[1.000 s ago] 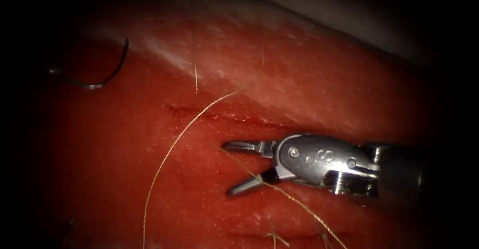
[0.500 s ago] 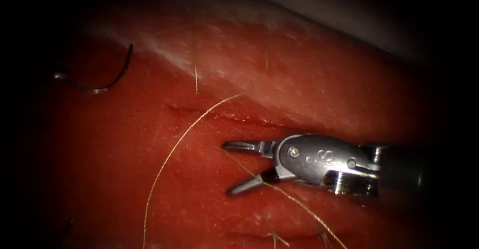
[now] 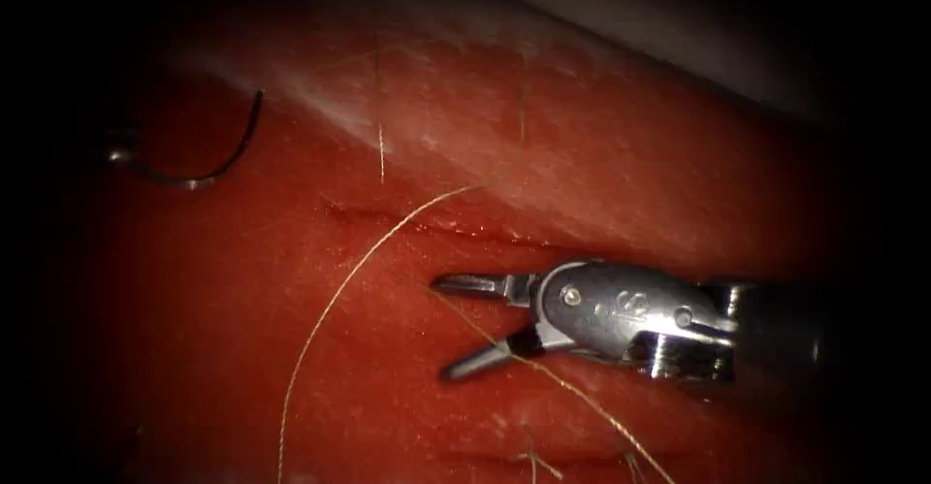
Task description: Wound Closure
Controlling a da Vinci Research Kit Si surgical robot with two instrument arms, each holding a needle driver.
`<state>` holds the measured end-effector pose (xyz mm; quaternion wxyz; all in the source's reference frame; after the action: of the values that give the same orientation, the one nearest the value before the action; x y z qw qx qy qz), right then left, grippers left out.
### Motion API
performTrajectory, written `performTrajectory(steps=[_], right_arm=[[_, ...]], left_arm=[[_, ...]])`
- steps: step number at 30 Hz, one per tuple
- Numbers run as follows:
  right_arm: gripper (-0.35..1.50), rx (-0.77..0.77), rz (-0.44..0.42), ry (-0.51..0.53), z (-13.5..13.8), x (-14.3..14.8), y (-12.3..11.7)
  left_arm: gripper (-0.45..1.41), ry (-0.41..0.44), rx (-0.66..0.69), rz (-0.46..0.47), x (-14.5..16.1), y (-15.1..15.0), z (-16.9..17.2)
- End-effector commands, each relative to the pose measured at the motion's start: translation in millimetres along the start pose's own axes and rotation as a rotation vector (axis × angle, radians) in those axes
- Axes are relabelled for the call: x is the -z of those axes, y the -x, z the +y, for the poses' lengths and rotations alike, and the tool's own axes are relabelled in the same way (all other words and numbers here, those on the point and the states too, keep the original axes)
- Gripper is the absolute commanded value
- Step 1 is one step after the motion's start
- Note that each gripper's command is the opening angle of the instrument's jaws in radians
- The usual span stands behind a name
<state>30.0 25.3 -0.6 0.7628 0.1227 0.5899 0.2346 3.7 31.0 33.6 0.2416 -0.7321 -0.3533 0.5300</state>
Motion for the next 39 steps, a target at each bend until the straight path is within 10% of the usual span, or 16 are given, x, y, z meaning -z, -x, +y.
performTrajectory(steps=[1, 15, 22, 33, 36, 38, 39], right_arm=[[1.37, 0.051, -0.018, -0.002, 0.2, -1.1, 0.0], [1.29, 0.116, -0.020, 0.007, -0.5, -3.3, -0.2], [1.47, 0.142, -0.045, 0.187, 1.3, -4.0, 2.3], [1.07, 0.086, -0.005, 0.121, 0.8, -4.7, 2.3], [0.66, 0.081, -0.004, 0.117, 0.9, -5.0, 2.3], [-0.35, 0.084, -0.003, 0.111, 1.0, -5.0, 2.7], [-0.35, 0.069, -0.015, 0.109, 1.2, -5.1, 3.1]], left_arm=[[-0.35, 0.001, 0.002, 0.001, -0.3, 0.7, -0.3], [-0.35, 0.003, 0.003, 0.001, -0.2, 0.6, -0.2], [-0.35, 0.003, 0.003, 0.001, -0.2, 0.6, -0.2], [-0.35, 0.003, 0.004, 0.001, -0.2, 0.6, -0.2], [-0.35, 0.003, 0.003, 0.001, -0.2, 0.6, -0.2], [-0.35, 0.003, 0.003, 0.001, -0.2, 0.6, -0.2], [-0.35, 0.003, 0.003, 0.001, -0.2, 0.6, -0.2]])
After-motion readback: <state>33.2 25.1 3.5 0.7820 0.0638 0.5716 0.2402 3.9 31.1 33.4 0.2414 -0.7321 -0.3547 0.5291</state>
